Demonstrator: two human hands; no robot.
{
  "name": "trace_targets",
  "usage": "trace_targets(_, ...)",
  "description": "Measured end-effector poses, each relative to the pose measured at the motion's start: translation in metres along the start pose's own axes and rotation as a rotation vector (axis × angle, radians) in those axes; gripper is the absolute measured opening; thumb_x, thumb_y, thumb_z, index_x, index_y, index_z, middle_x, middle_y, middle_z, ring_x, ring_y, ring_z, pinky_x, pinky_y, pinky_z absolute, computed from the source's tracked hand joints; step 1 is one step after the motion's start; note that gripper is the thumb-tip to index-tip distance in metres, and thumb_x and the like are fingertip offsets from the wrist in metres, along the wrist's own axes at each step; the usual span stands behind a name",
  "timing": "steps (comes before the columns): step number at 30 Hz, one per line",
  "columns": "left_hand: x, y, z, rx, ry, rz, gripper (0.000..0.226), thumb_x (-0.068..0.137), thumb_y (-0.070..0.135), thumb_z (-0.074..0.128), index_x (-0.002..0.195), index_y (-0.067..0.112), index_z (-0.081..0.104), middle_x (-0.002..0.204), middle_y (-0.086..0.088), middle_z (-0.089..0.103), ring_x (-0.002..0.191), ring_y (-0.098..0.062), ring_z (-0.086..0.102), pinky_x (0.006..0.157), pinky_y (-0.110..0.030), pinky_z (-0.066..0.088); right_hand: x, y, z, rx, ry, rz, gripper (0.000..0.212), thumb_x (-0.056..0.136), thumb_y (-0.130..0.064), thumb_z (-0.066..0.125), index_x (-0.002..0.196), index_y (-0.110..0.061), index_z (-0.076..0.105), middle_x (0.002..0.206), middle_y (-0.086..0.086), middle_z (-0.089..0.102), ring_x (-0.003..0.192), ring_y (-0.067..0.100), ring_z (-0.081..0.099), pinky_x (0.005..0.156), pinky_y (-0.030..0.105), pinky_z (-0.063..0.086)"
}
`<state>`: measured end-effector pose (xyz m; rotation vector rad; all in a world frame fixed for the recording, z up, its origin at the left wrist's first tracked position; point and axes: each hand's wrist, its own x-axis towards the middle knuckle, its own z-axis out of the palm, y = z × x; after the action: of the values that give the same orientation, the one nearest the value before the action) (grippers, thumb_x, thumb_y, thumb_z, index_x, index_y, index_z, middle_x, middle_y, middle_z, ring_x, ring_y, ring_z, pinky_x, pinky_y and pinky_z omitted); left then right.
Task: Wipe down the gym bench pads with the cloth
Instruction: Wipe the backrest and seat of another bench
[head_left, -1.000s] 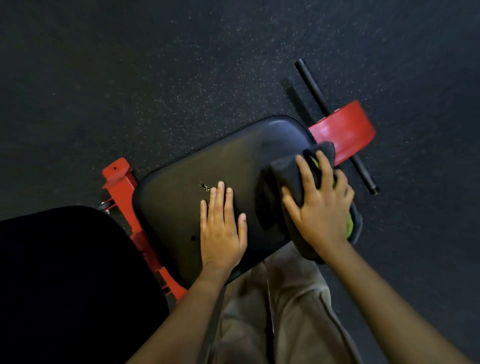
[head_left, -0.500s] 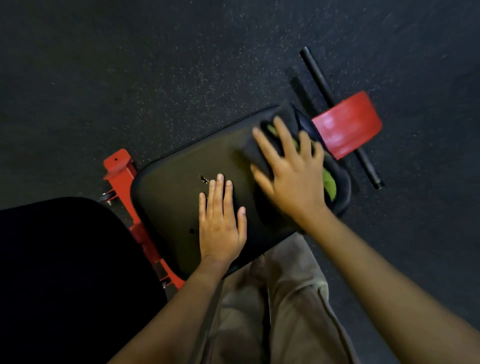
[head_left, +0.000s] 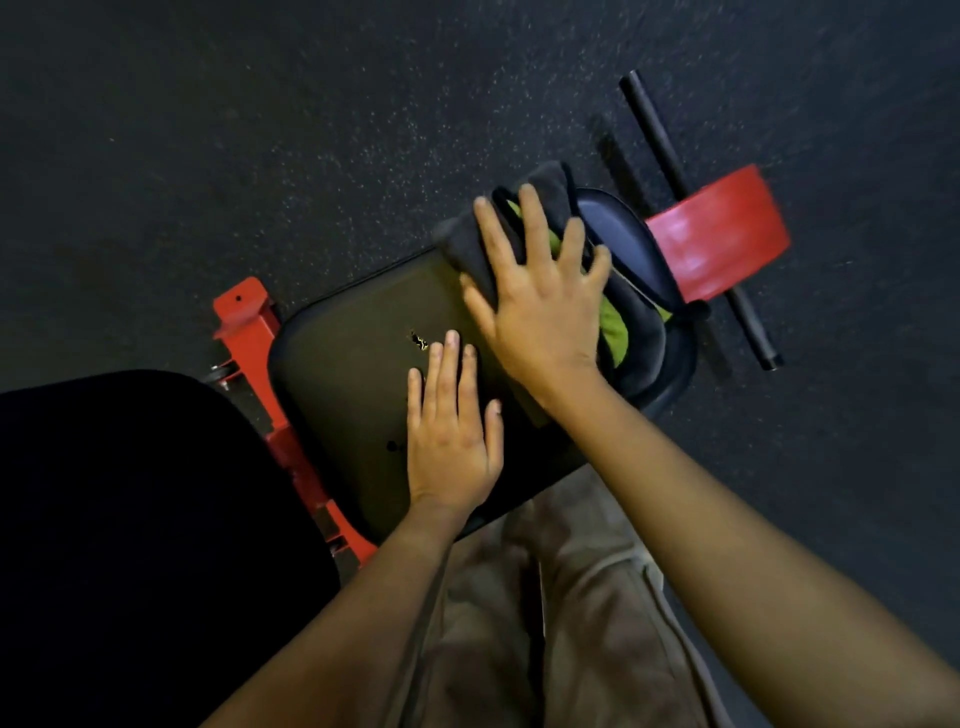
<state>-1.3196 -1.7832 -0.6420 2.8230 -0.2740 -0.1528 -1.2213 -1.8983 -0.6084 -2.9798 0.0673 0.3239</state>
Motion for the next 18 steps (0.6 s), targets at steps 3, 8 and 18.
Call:
trace_targets(3,0.001,-0.001,0.001,-0.014,0.003,0.005,0.053,0.089,0.024,0.041,0.136,0.0,0.036,0.146,-0.021,0.037,0.138,-0.029,0.026,0.115,-0.043,0.012,-0.053,0.021,0.017,-0.006,0.093,-0.106,0.062,0.092,-0.053,0.045,0.148,-0.027,0.038,0.153,0.01,0.035,0.121,0.041,0.041,0.094,0.054,0.036)
trace_targets(8,-0.001,-0.001,0.002,-0.03,-0.005,-0.004,0.055,0.089,0.024,0.041,0.138,-0.002,0.037,0.147,-0.021,0.036,0.139,-0.029,0.025,0.115,-0.044,0.013,-0.093,0.033,0.027,-0.024,0.088,-0.099,0.058,0.092,-0.053,0.041,0.144,-0.028,0.039,0.149,0.01,0.038,0.114,0.04,0.038,0.088,0.055,0.039)
trace_targets(18,-0.001,-0.001,-0.001,-0.04,-0.015,-0.004,0.052,0.089,0.023,0.042,0.135,-0.002,0.039,0.147,-0.021,0.037,0.139,-0.028,0.024,0.115,-0.042,0.011,0.007,-0.012,0.003,-0.008,-0.019,-0.028,0.067,0.093,-0.053,0.04,0.152,-0.025,0.024,0.156,0.014,0.026,0.132,0.046,0.034,0.098,0.061,0.032)
